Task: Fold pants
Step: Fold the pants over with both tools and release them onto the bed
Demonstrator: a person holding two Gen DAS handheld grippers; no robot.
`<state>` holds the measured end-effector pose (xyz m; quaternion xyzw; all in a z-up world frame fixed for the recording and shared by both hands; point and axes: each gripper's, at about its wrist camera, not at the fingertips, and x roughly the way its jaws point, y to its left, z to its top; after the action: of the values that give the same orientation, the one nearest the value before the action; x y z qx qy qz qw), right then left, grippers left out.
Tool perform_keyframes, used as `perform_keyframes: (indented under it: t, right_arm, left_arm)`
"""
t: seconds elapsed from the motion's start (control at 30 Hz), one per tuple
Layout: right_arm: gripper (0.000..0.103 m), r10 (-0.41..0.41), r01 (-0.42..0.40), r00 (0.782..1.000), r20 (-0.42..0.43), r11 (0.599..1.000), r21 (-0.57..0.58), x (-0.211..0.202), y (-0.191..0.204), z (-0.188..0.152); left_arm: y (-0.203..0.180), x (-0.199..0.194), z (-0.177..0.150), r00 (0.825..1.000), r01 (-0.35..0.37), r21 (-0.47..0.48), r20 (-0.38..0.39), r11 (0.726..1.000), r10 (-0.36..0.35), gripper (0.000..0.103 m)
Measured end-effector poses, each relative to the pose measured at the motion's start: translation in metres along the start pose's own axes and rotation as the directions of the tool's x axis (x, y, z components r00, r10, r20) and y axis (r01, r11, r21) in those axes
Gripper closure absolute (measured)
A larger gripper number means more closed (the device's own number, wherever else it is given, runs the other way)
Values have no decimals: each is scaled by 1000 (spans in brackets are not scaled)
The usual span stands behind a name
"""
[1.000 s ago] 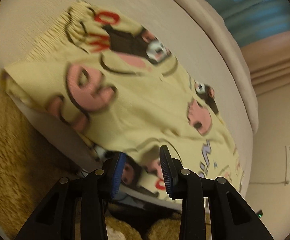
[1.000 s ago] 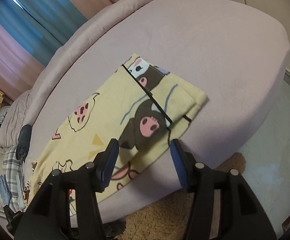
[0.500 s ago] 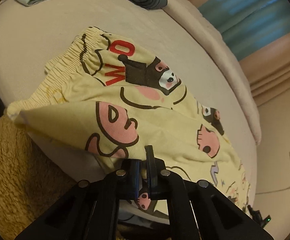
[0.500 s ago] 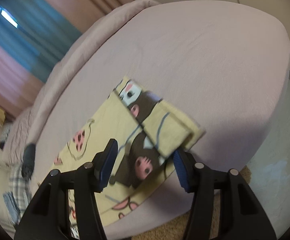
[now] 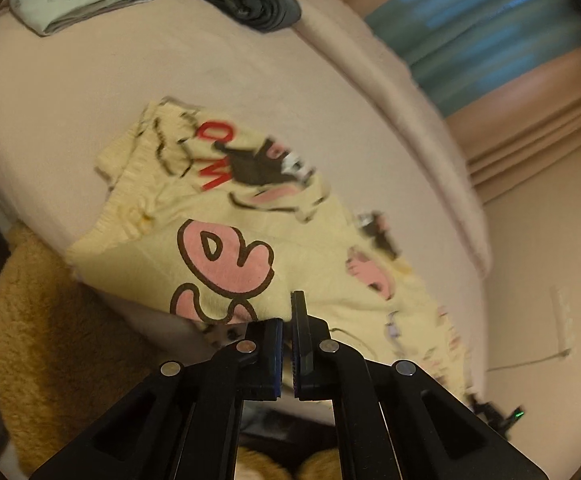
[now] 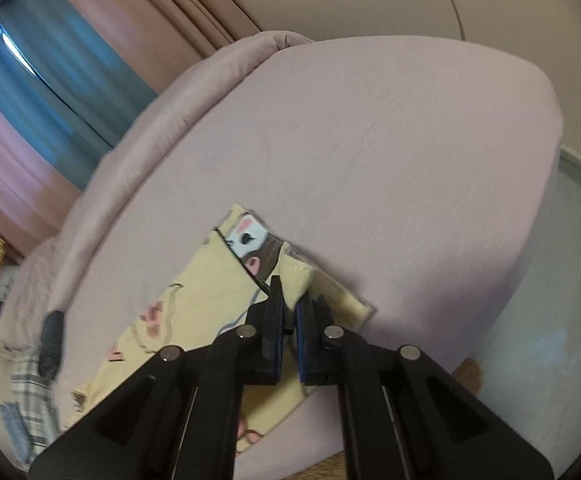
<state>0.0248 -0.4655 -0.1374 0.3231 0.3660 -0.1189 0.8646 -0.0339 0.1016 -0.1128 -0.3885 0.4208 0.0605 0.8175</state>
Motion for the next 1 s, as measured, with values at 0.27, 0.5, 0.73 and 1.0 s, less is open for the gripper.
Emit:
perform_keyframes:
  t: [0.27,0.5,0.73,1.0]
  right_arm:
    - [98,-52,52,998,-21,999,-11,10,-13,-8]
    - [97,-88,90,996,34,992,-89,-8,-2,-4]
    - [93,-142,141,990,-4,983,-118,10,-18,-9]
    - [54,-277,294,955,102,920,-259,-24,20,-5]
  left_arm:
    - [15,41,-15,985,-138,44,-97,989,142,102]
    - [-1,39,-19,976,-183,150,-88,972,197,102]
    - [-8,46,-21,964,-203,182,-134,962,229,100]
    - [-36,0,0,972,-210,256,-50,944,230,61]
